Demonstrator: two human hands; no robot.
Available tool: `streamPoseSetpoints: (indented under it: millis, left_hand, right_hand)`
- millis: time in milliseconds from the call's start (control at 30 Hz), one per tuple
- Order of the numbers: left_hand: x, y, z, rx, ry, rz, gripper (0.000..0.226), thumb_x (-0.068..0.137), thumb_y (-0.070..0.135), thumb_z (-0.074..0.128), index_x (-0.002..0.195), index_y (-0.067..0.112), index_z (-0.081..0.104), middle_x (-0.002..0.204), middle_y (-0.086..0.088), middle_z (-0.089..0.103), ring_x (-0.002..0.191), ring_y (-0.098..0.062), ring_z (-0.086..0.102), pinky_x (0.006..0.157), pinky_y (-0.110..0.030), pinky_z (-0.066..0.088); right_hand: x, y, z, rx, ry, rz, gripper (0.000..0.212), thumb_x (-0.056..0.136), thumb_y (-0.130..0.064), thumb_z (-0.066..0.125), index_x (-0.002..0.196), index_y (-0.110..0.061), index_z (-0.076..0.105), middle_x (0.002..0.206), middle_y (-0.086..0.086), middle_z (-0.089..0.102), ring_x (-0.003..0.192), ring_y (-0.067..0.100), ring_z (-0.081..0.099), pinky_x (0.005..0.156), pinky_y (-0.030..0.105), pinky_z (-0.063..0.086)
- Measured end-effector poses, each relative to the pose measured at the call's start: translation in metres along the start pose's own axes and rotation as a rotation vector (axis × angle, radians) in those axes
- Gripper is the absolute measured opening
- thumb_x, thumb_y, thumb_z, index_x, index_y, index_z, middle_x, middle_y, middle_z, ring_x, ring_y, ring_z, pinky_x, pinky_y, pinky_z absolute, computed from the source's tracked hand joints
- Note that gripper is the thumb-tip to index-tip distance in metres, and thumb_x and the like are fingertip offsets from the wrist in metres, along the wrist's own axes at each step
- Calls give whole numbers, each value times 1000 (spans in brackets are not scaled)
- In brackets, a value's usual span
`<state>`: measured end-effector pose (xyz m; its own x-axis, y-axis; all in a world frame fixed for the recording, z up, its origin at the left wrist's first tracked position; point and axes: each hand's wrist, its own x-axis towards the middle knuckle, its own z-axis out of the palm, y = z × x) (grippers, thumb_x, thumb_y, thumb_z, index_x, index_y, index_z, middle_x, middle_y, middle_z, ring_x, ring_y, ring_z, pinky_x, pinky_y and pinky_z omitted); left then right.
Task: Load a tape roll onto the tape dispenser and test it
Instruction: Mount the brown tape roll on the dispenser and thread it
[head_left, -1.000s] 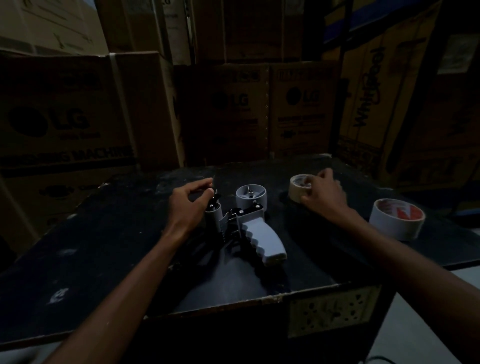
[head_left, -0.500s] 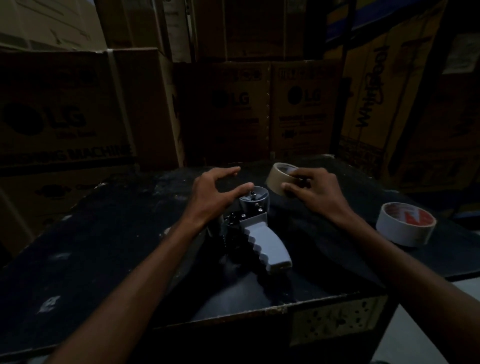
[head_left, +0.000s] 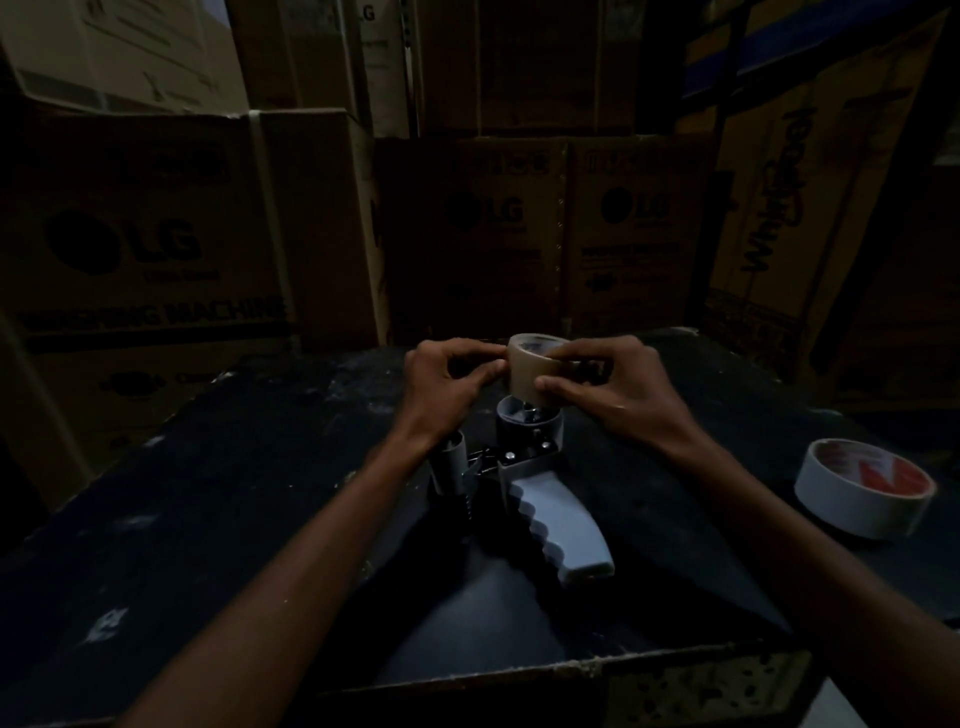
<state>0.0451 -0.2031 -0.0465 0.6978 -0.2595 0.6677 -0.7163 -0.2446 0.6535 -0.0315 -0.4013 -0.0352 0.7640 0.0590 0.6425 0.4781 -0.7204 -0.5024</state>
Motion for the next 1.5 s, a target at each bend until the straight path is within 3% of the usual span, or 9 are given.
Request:
streamPoseSetpoints:
  millis: [167,300,433,567,767,867,1100,1267,1500]
  left_hand:
    - [1,-7,2,42,57,-61,18,84,10,72,101,9,76,97,-2,76,89,-8,71,78,-20,58]
    - [6,-16,-2,-143,64,-238,15,87,9,67,101,9,74,99,-3,74,93,-14,71,80,-26,58]
    - [6,-20,-3,-249,54,-284,14,87,6,67,98,10,75,98,-2,75,93,-14,71,76,-20,57]
    - [5,-18,-3,-238,30,-262,13,87,6,68,98,10,75,98,0,74,91,-9,71,75,-18,57]
    - [4,-17,-9,-191,-116,-284,13,89,5,63,97,13,71,99,-5,73,97,-18,70,85,-28,57]
    - [5,-16,-12,-139,-191,-257,14,92,5,60,95,16,68,100,-4,71,99,-16,68,88,-31,54]
    - [6,-15,-18,-137,-218,-288,18,91,5,60,87,20,68,93,-3,73,94,-17,69,86,-35,54]
    - [4,-15,-21,-200,-277,-302,17,90,-1,59,86,14,67,81,2,73,80,-8,70,72,-20,53]
    - [5,-14,-24,-241,-203,-327,29,91,-6,49,104,13,66,93,-4,73,83,-12,71,86,-33,56]
  right_hand:
    - [8,11,8,-32,-22,-3,39,83,-31,78,119,-17,71,104,-7,69,90,4,66,71,17,56]
    - [17,22,8,18,-12,60,43,78,-48,76,115,-26,71,110,-4,66,94,7,63,72,22,54]
    - [26,29,16,9,-43,124,50,70,-66,74,107,-34,64,115,-5,56,103,8,56,71,15,48]
    - [34,34,20,337,-146,282,60,64,-59,80,114,-32,62,112,-11,59,98,7,63,63,10,54]
    - [33,49,19,477,-174,308,97,54,-46,91,140,-23,52,116,-10,63,94,-7,69,69,12,56]
    - [33,53,17,516,-195,299,107,53,-44,95,146,-29,45,120,-5,66,103,4,70,77,20,59]
    - [38,53,10,496,-263,288,117,48,-49,94,150,-31,39,118,-12,67,107,0,67,81,20,58]
    - [38,56,8,495,-339,282,107,60,-35,90,152,-27,36,107,-30,73,107,-5,66,80,15,56]
    - [36,65,9,521,-248,307,105,55,-41,92,148,-29,45,118,-11,69,110,1,67,83,19,57]
